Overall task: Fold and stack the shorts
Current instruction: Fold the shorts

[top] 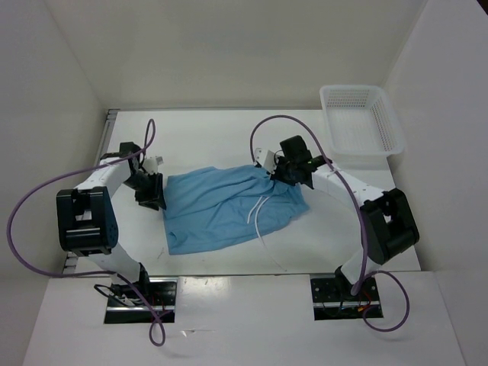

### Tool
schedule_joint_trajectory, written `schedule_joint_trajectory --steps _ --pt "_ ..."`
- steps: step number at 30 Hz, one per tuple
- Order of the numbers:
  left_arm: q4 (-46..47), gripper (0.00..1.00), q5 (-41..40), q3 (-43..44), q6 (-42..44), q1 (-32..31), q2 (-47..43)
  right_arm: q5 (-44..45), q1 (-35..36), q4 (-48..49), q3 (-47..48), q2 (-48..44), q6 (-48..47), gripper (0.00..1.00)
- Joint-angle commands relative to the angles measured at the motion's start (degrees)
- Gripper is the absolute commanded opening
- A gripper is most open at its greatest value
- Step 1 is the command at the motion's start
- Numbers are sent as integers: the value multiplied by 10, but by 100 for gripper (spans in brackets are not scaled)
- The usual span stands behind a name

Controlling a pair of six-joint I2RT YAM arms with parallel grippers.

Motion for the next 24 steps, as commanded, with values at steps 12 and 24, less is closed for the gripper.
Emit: schedule_joint_trajectory --steps 12,24 --pt "66 45 -145 -25 2 -154 -46 -8 7 3 21 30 -5 0" --pt "121 47 -266 -35 2 -215 21 -3 7 8 16 36 -5 0"
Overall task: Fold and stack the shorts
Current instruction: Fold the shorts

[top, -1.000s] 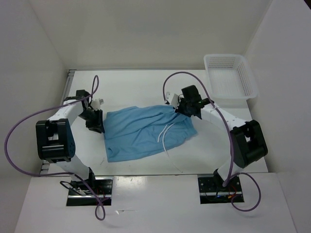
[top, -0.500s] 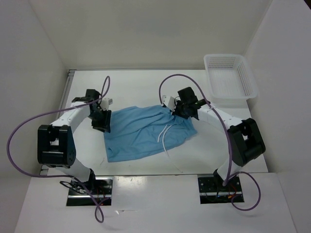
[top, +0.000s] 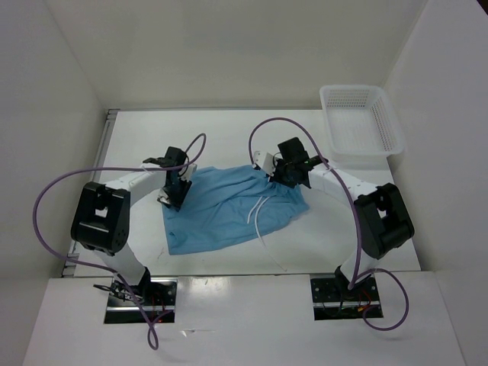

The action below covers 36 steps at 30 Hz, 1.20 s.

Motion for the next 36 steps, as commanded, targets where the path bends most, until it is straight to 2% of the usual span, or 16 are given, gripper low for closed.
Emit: schedule_joint_trajectory --steps 1,6,8,10,11,14,15,18,21,22,26,28,30,36 --pt "4 47 -31 -2 2 0 9 -1 4 8 15 6 -3 0" --pt "-12 47 -9 -9 2 0 27 5 4 13 15 6 -3 0" --pt "-17 44 -3 -9 2 0 32 5 4 13 15 11 -3 0" --pt "-17 36 -3 -9 2 0 38 5 4 13 15 16 -3 0" --pt "-17 27 -3 -9 2 0 44 5 4 13 20 16 -3 0" --pt "-17 15 -3 -9 2 0 44 5 4 13 21 21 -3 0" --pt "-17 7 -3 -9 2 0 50 5 4 13 21 22 -3 0" --pt "-22 0 -11 4 2 0 50 10 4 13 21 22 -9 0" --pt "-29 0 -31 33 2 7 34 28 4 26 26 22 -14 0" --pt "-29 9 -37 61 2 12 34 34 4 32 26 22 -14 0" --pt "-49 33 -43 83 2 18 27 42 4 38 37 22 -20 0" --pt "-49 39 -43 72 2 18 27 42 4 38 37 22 -20 0" --pt "-55 42 -25 62 2 18 27 42 4 38 37 22 -20 0" --pt "-82 42 9 44 2 0 12 37 4 38 31 22 -20 0"
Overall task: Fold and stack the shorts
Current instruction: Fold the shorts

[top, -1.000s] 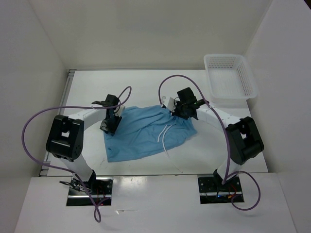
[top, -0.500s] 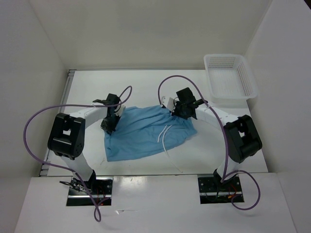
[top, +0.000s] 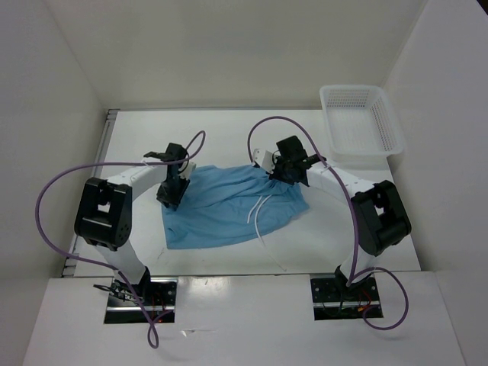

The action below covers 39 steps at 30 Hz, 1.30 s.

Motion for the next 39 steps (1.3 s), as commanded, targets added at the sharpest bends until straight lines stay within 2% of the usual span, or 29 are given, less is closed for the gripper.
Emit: schedule_joint_trajectory --steps 1,9,11,17,21,28,32,35,39 --pt "-33 42 24 -12 2 -8 -20 2 4 22 13 0 -7 0" --pt "-15 42 -35 -34 2 -8 -15 -3 4 17 13 -6 -7 0" --pt "-9 35 -35 -34 2 -8 -8 -3 4 17 13 -6 -7 0" --pt "26 25 -53 -34 2 17 8 -3 4 17 8 -6 -7 0" --pt "38 7 -53 -28 2 17 8 -3 4 17 8 -6 -7 0" --pt "39 0 -53 -3 2 17 -3 14 4 23 8 -6 -12 0" --pt "33 0 -58 35 2 23 -16 63 4 59 8 -6 -18 0" --pt "19 0 -46 103 2 53 -22 113 4 120 8 -6 -23 0" --pt "-17 0 -32 186 2 83 -40 120 4 136 29 -16 -18 0"
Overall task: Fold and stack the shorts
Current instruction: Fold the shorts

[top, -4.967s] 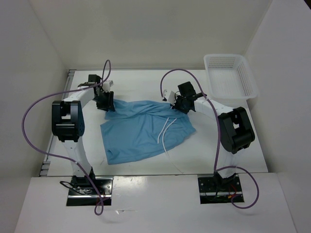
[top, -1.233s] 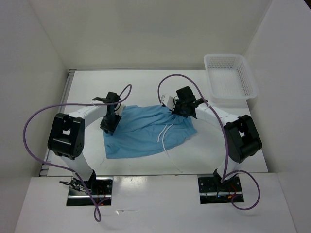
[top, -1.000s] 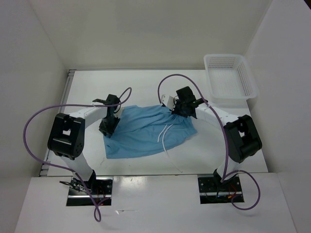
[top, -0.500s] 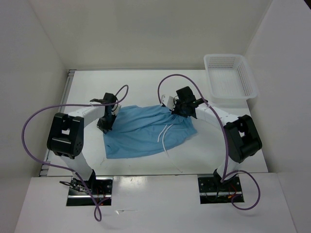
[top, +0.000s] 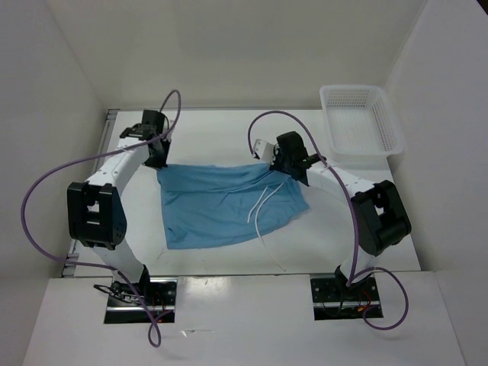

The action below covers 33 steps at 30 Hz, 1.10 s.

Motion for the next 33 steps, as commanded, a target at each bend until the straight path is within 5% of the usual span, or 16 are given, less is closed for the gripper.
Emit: schedule_joint_trajectory --steps 1,7,12,20,24,33 --pt "-42 0 7 58 2 28 -48 34 4 57 36 -22 -2 0" --pt "-124 0 26 41 2 40 -123 21 -11 23 47 -54 -9 0" --pt "-189 0 58 -55 2 40 -205 -24 -27 -42 60 -96 -3 0" --pt "-183 0 63 -72 2 45 -243 -73 -27 -97 30 -144 -15 0" --pt "-153 0 77 -72 2 45 -238 -88 -27 -113 23 -144 -15 0" --pt "-55 0 94 3 2 45 -79 -88 -27 -76 11 -103 -20 0"
